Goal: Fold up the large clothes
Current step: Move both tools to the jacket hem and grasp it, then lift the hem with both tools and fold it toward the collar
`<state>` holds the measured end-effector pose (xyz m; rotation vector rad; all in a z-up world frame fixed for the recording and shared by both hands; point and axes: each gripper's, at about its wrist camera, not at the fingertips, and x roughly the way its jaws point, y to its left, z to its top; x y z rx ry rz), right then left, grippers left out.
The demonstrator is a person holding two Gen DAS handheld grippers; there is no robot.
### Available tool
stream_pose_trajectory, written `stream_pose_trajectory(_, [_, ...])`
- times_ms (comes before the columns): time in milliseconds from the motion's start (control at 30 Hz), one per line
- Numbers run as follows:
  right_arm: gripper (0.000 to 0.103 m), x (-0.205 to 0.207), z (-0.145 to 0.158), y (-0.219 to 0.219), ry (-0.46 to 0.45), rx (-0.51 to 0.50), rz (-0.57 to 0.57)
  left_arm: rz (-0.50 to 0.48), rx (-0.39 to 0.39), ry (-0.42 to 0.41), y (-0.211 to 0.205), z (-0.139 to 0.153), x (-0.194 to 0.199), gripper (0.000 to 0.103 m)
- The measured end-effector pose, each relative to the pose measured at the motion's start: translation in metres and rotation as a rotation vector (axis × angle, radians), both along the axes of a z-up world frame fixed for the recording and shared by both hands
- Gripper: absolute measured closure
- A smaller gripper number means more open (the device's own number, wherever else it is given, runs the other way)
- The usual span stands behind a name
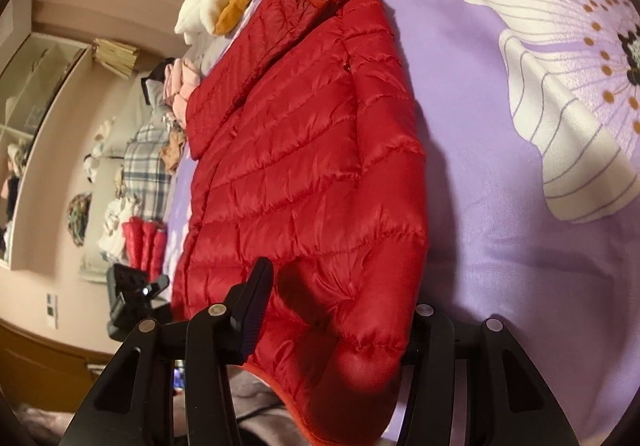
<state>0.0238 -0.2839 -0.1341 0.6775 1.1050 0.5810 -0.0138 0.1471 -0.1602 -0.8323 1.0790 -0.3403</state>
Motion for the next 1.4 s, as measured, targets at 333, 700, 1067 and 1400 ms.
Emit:
stream_pose_trajectory(333, [0.068,-0.004,0.017,0.016,-0.083,-0.145,-0.011,0.051,0.048,0.032,0.003,-0.004,0.010,0.078])
stream_pose_trajectory(700, [0.087,-0.012,0.063,0.020,-0.303,-0.184,-0.044,0.029,0.220,-0.162,-0.016,0.060,0.022,0.089])
stream_pose_trajectory(1067, [0.088,-0.030,0.116,0.021,-0.525,-0.176,-0.050,0.000,0.283,-0.374,-0.027,0.118,0.010,0.090])
stream_pose_trajectory(1400, [0.088,-0.055,0.151,0.014,-0.638,-0.173,0.015,-0.043,0.255,-0.486,-0.025,0.169,-0.011,0.090])
